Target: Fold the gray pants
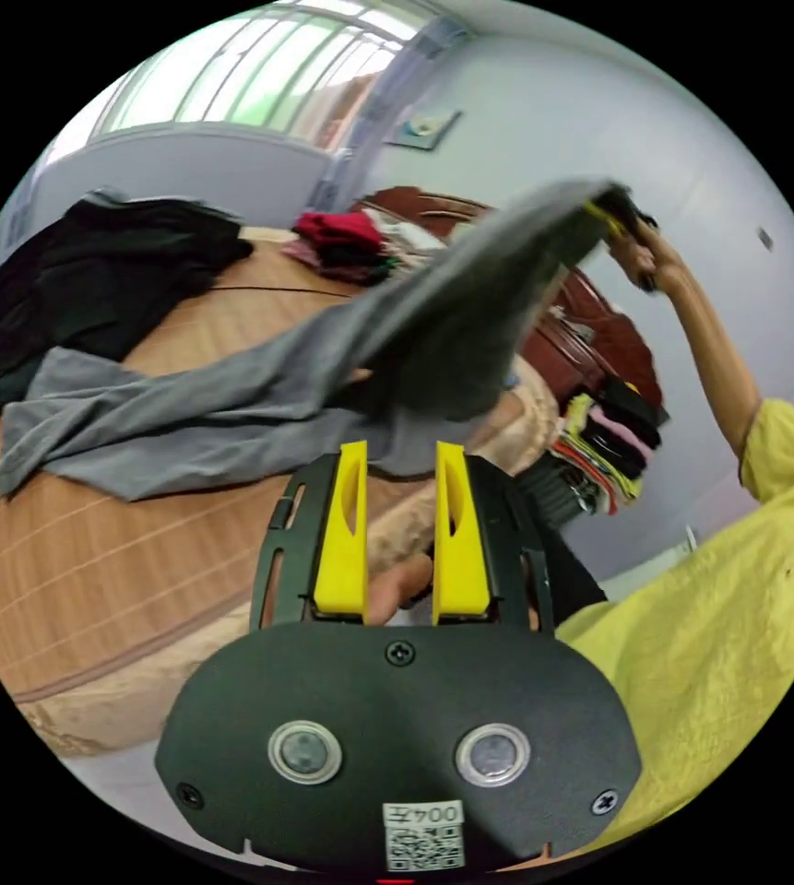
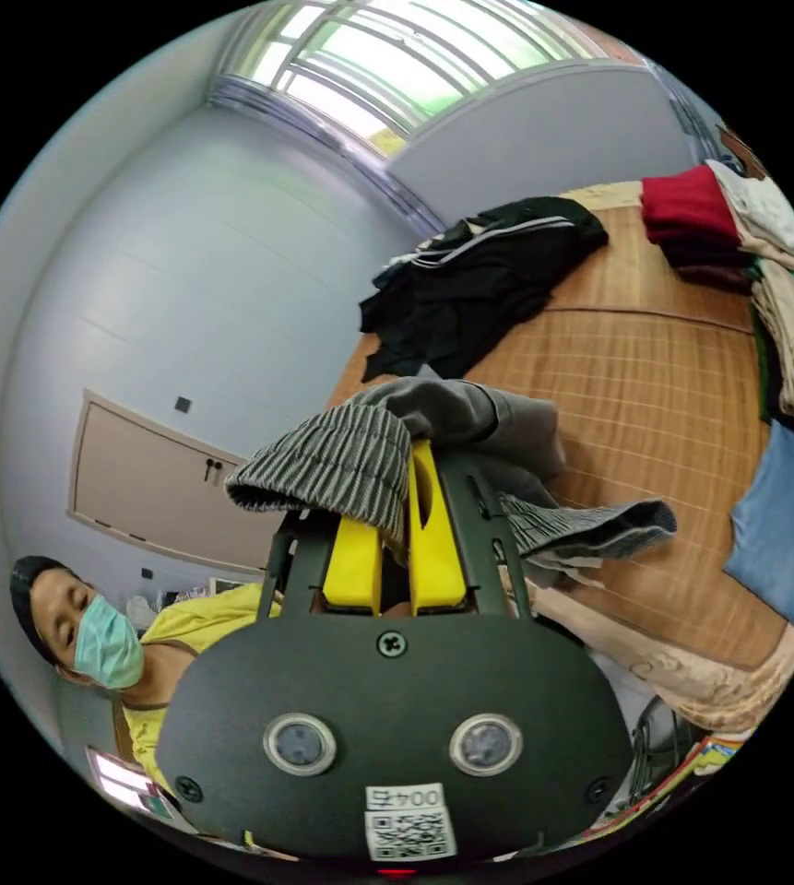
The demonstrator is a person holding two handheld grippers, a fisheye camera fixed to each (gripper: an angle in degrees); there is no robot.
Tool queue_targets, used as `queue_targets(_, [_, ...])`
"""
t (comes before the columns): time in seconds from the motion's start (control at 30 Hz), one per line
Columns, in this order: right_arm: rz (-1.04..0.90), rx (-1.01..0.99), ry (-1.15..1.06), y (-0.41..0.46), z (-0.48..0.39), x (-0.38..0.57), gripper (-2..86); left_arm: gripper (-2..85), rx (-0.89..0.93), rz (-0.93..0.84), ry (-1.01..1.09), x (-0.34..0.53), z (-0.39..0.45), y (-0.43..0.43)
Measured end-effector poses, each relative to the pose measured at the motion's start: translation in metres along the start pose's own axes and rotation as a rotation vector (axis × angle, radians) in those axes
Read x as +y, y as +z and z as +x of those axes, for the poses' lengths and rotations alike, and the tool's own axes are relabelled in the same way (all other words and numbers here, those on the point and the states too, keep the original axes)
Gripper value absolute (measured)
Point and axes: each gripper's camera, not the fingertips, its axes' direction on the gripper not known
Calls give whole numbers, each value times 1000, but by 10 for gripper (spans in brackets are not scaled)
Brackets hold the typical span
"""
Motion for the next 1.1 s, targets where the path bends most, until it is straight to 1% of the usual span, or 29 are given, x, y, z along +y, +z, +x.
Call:
queue_targets(0.03, [8,-14,-43,8,-20,-4,43,116,33,15,40,3,35,13])
queue_targets(0.07, [13,-16,-66,12,-31,-6,43,117,44,19,68,3,53,18])
queue_targets(0.1, [22,-16,-103,22,-51,-9,44,123,30,25,146,1,88,25])
queue_targets(0.13, [30,-15,-133,32,-71,-11,44,129,-23,43,229,-2,120,27])
queue_targets(0.17, [34,-14,-147,38,-81,-12,44,131,-54,56,268,-4,134,26])
queue_targets(0.23, [41,-14,-209,64,-116,-15,45,141,-138,128,394,-10,180,20])
queue_targets(0.27, [41,-17,-221,71,-123,-16,45,145,-161,146,418,-11,190,19])
queue_targets(0.33, [28,-50,-249,101,-145,-21,46,159,-272,182,461,-12,216,18])
queue_targets(0.37, [27,-60,-248,108,-148,-23,46,163,-308,195,455,-11,219,18])
queue_targets(0.43, [14,-89,-234,135,-158,-29,46,174,-459,229,379,-5,218,12])
queue_targets(0.47, [11,-92,-231,141,-160,-31,46,177,-491,237,356,-3,216,9])
queue_targets(0.53, [4,-113,-206,164,-165,-38,46,192,-624,260,285,10,207,-1])
queue_targets(0.57, [1,-121,-201,169,-167,-40,47,201,-648,256,270,12,204,-3])
queue_targets(0.63, [-2,-149,-187,189,-170,-51,47,245,-784,209,182,17,192,-8])
queue_targets(0.73, [-6,-160,-145,212,-169,-67,49,270,-869,207,87,34,177,-21])
queue_targets(0.87, [-14,-171,-115,238,-169,-86,50,272,-902,228,-12,62,156,-42])
queue_targets(1.0, [-64,-100,-147,270,-171,-110,50,256,-792,313,-51,101,135,-83])
queue_targets(1.1, [-105,-93,-139,290,-162,-127,51,241,-701,306,-47,124,113,-110])
